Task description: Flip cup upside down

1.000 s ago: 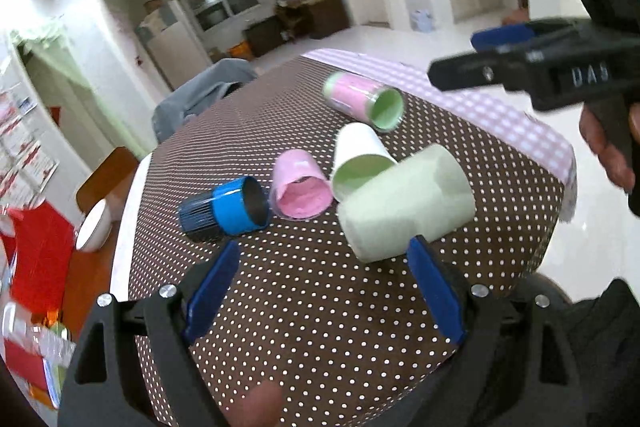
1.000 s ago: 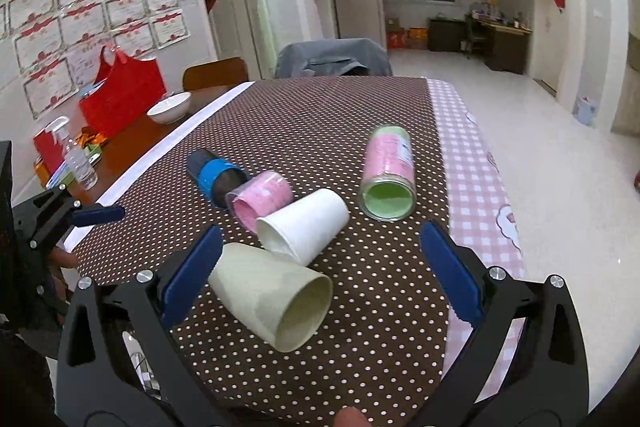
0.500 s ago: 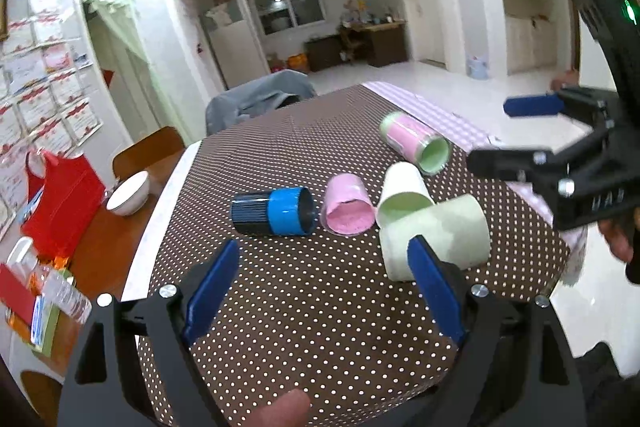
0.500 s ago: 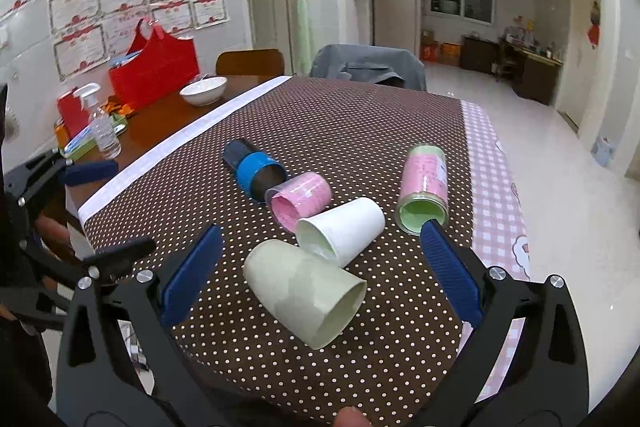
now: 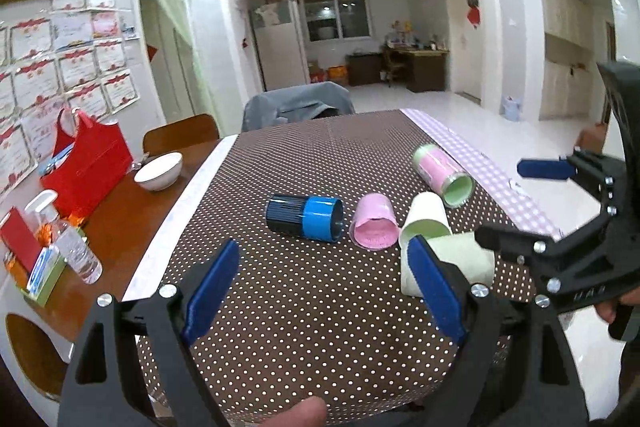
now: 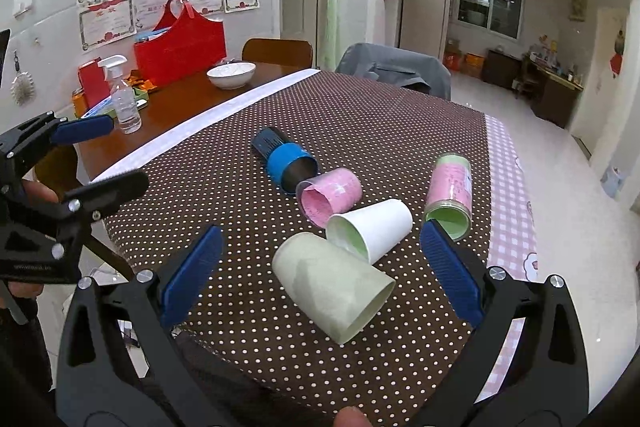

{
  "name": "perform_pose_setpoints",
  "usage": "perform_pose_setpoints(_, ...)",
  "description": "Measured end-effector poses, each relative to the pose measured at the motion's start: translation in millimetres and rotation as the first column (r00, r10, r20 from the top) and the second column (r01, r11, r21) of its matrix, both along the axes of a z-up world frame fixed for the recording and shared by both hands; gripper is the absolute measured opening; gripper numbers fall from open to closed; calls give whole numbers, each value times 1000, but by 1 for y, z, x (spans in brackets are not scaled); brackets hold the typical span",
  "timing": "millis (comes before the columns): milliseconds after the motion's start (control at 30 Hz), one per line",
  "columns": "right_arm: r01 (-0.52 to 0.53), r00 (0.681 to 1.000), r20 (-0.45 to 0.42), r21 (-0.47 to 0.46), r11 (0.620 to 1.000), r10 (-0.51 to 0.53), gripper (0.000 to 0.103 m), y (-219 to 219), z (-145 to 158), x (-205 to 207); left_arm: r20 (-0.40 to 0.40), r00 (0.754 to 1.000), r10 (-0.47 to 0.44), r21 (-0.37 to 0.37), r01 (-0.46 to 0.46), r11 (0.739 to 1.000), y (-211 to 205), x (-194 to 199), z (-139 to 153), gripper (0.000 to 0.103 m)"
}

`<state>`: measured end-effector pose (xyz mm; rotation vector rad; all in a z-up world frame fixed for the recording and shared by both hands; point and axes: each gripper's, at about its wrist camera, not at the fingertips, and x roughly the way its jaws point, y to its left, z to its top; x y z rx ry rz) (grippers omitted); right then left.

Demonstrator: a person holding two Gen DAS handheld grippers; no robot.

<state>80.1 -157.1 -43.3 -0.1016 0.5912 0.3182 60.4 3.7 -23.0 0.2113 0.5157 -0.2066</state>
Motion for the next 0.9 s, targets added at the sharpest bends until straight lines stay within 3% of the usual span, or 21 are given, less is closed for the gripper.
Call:
perform_pose_setpoints(500,22,999,39,92,996,-25,97,-2,9,-15,42,996,75,-103,-71,992,-1,-23,18,85)
perform_pose_setpoints(767,10,1000,20,2,1000,-10,97,-4,2,-1,35,995,98,-95,-94,991,5,-20,14,85)
perform_pose_setpoints(900,-43,998,-41,-85,995,40,97,2,-13,18,26,994,108,-92,-106,990,9,-17,10,85)
